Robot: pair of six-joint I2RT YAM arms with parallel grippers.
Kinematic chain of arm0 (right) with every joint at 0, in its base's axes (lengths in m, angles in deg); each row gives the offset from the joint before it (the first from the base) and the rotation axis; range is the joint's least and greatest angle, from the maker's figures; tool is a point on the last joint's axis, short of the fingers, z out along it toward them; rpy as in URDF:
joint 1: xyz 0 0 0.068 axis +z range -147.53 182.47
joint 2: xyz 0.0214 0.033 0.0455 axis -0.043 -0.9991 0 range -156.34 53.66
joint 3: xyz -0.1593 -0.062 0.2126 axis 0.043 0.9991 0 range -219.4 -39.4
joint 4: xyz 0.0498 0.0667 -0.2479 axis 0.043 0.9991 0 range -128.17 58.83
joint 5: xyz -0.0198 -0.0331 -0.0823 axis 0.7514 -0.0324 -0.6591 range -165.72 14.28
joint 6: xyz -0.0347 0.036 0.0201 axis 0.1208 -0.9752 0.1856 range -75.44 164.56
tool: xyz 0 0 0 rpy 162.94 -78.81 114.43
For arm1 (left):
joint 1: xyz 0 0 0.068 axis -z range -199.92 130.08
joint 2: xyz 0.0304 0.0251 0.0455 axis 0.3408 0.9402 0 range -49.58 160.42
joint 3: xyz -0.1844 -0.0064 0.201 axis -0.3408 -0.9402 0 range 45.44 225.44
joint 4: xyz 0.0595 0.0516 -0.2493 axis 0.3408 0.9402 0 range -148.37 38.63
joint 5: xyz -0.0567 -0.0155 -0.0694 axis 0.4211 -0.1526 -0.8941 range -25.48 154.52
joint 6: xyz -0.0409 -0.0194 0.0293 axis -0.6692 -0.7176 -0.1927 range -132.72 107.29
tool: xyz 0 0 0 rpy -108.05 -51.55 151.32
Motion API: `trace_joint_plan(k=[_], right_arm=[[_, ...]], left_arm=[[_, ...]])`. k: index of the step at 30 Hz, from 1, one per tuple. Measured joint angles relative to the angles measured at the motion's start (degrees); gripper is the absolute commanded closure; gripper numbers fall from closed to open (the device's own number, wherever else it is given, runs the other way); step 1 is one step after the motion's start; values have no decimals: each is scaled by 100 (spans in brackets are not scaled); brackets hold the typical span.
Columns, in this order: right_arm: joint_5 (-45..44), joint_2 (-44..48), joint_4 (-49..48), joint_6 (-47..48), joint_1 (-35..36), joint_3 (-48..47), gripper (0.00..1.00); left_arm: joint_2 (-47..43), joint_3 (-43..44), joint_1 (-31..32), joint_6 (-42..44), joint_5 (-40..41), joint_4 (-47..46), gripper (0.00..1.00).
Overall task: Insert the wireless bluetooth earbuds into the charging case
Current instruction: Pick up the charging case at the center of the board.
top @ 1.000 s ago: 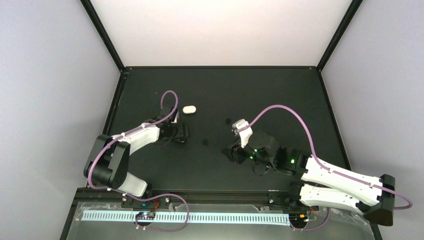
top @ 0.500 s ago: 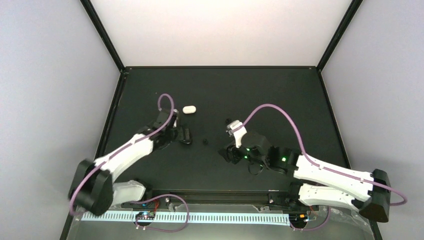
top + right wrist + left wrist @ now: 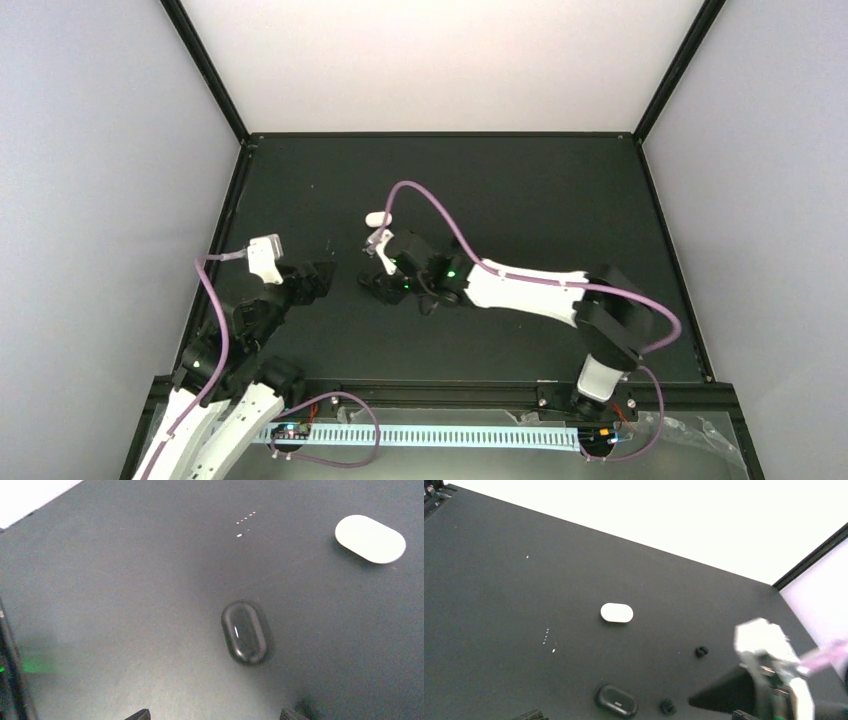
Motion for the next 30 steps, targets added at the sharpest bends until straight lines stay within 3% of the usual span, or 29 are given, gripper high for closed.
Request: trace_joint_plan(k=[8,12,25,30], right_arm=[[-39,-1974,402,592,-7,-1436,33],[-92,-2531,695,741,-31,-1810,33],[-227,-3128,1091,1141,-192,-2597,34],[-111,-3254,1117,1290,-197,-2796,45]], left_arm=[[-192,201,0,323,20,474,1],[-354,201,0,444,26,540,1],[-452,199,0,616,-87,507,1],[-452,179,0,629,-160,490,1]])
